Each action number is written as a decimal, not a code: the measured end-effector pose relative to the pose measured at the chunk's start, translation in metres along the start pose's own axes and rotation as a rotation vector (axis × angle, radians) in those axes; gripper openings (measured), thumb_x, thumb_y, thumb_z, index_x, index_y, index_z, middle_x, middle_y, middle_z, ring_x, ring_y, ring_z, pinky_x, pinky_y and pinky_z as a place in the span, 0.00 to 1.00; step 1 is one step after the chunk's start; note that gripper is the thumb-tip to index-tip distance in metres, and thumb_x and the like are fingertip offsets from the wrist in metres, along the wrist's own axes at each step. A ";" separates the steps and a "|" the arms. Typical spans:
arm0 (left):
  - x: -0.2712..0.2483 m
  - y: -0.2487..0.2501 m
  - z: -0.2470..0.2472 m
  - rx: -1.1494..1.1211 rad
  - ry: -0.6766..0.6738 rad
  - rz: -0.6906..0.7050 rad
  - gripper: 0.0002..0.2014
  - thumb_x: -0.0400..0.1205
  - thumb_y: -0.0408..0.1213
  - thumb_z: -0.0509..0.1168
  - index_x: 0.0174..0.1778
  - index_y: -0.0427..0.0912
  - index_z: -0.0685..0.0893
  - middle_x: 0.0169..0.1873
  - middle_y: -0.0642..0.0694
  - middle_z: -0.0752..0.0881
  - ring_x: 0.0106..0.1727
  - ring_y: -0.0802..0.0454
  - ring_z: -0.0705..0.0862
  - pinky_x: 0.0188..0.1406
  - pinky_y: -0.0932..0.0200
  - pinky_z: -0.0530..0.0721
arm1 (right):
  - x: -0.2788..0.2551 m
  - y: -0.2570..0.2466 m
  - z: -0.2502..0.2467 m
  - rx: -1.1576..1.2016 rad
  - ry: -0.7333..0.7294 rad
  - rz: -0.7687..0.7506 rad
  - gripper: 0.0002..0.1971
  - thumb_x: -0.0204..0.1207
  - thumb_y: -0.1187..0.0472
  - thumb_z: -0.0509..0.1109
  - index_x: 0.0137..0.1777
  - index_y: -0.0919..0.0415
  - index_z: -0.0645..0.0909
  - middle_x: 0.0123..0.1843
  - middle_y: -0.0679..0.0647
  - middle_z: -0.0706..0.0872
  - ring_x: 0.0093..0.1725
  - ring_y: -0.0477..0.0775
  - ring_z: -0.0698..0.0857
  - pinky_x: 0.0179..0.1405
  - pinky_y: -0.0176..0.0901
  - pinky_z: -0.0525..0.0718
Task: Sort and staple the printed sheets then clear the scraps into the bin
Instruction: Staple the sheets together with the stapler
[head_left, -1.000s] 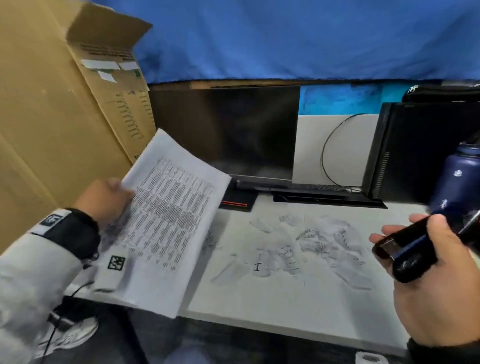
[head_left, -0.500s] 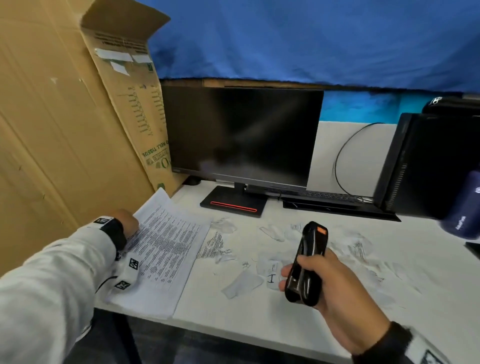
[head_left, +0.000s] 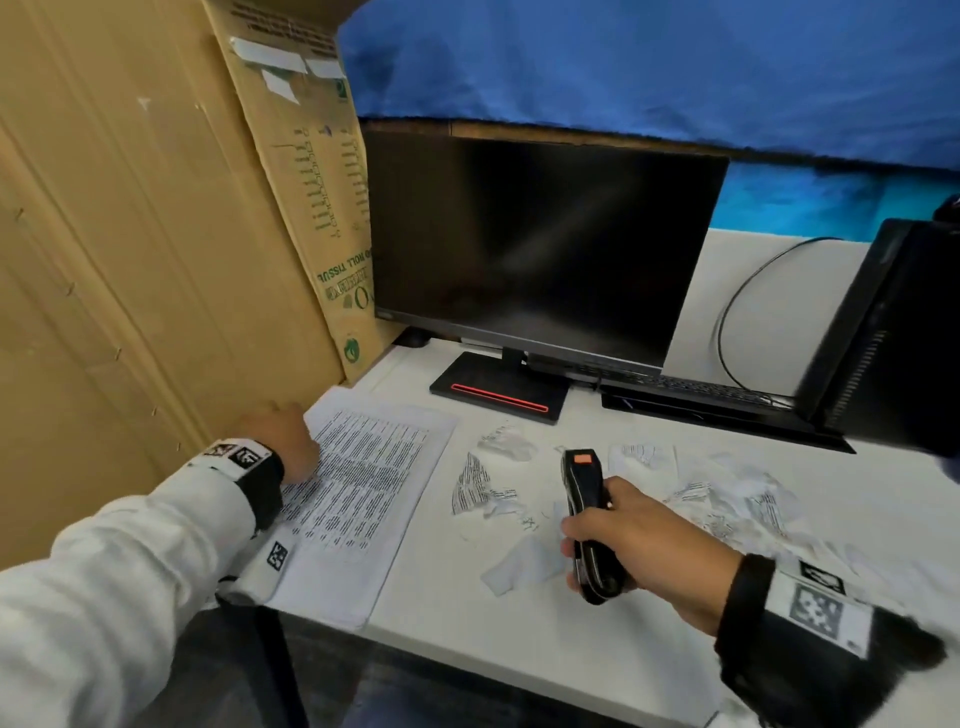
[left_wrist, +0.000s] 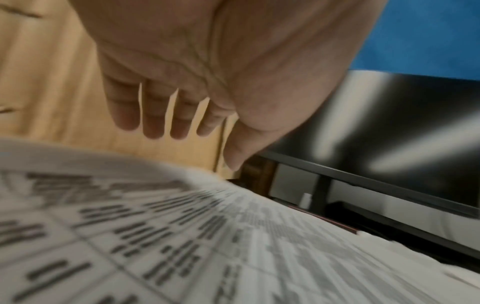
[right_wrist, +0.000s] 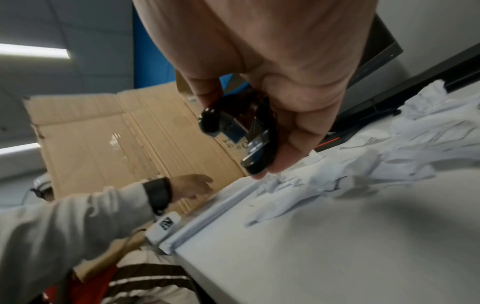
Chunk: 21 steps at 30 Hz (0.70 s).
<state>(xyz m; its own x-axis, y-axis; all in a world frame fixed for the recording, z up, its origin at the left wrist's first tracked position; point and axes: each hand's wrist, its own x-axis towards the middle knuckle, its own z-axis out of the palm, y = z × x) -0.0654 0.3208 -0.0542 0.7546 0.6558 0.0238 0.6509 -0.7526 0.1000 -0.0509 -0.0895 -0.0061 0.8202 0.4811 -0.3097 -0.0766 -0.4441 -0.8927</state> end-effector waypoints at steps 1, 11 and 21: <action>-0.014 0.007 -0.002 0.036 0.048 0.059 0.28 0.78 0.52 0.63 0.73 0.47 0.74 0.68 0.40 0.79 0.66 0.37 0.80 0.61 0.46 0.82 | 0.005 0.003 -0.002 -0.055 -0.004 0.011 0.16 0.76 0.59 0.73 0.60 0.58 0.73 0.51 0.66 0.89 0.40 0.60 0.91 0.43 0.53 0.89; -0.119 0.085 0.002 -0.174 -0.160 0.436 0.21 0.78 0.60 0.62 0.66 0.59 0.82 0.66 0.53 0.81 0.67 0.50 0.79 0.68 0.47 0.79 | 0.025 0.021 -0.057 -0.562 -0.021 0.044 0.18 0.66 0.52 0.76 0.55 0.51 0.78 0.43 0.60 0.93 0.37 0.56 0.91 0.39 0.50 0.88; -0.130 0.084 0.025 -0.283 -0.199 0.380 0.21 0.76 0.52 0.65 0.48 0.35 0.81 0.41 0.40 0.81 0.47 0.45 0.85 0.41 0.55 0.78 | -0.013 0.004 -0.266 -1.015 0.208 0.164 0.23 0.44 0.53 0.76 0.44 0.40 0.82 0.34 0.57 0.90 0.30 0.59 0.89 0.32 0.57 0.89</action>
<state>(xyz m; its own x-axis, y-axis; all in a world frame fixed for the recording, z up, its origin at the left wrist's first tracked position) -0.1064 0.1706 -0.0734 0.9527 0.2943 -0.0763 0.3003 -0.8716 0.3876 0.0891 -0.2983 0.0809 0.9314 0.2608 -0.2539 0.2367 -0.9639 -0.1216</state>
